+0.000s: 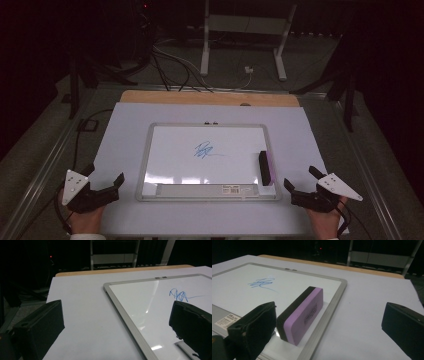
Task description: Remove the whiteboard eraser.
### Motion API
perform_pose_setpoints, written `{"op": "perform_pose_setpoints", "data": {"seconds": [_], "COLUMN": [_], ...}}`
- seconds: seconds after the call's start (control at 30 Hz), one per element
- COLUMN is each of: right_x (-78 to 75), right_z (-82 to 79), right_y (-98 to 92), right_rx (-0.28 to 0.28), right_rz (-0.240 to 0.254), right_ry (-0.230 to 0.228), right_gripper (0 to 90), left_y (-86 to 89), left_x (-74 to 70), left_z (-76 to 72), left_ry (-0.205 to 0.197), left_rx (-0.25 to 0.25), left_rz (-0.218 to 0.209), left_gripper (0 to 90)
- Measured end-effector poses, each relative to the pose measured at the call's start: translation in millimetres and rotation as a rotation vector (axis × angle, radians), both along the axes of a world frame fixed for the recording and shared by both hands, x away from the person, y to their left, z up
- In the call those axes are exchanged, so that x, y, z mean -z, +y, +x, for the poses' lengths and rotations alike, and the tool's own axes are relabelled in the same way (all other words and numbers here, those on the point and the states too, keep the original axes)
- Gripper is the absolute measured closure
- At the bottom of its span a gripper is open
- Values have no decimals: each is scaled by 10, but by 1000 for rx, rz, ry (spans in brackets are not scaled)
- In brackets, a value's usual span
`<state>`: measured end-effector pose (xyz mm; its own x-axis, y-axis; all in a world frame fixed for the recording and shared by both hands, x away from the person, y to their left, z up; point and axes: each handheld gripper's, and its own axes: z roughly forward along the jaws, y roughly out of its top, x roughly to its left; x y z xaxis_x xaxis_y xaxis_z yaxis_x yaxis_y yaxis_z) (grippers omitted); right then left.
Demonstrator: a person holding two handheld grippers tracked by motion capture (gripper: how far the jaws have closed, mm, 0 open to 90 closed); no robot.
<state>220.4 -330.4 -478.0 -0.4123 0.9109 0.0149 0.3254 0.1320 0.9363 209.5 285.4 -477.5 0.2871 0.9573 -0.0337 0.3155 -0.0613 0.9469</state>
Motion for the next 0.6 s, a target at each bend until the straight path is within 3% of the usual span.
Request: {"op": "perform_pose_setpoints", "data": {"seconds": [0.4,0.6], "right_x": [-9,-51], "right_z": [32,94], "right_y": [-10,-17], "right_rx": [18,35], "right_rz": [8,24], "right_ry": [-15,0], "right_gripper": [0,0], "left_y": [-5,-27], "left_x": [22,51], "left_z": [6,25], "left_ry": [6,25], "left_rx": [-2,3], "left_rz": [6,7], "left_gripper": [5,5]}}
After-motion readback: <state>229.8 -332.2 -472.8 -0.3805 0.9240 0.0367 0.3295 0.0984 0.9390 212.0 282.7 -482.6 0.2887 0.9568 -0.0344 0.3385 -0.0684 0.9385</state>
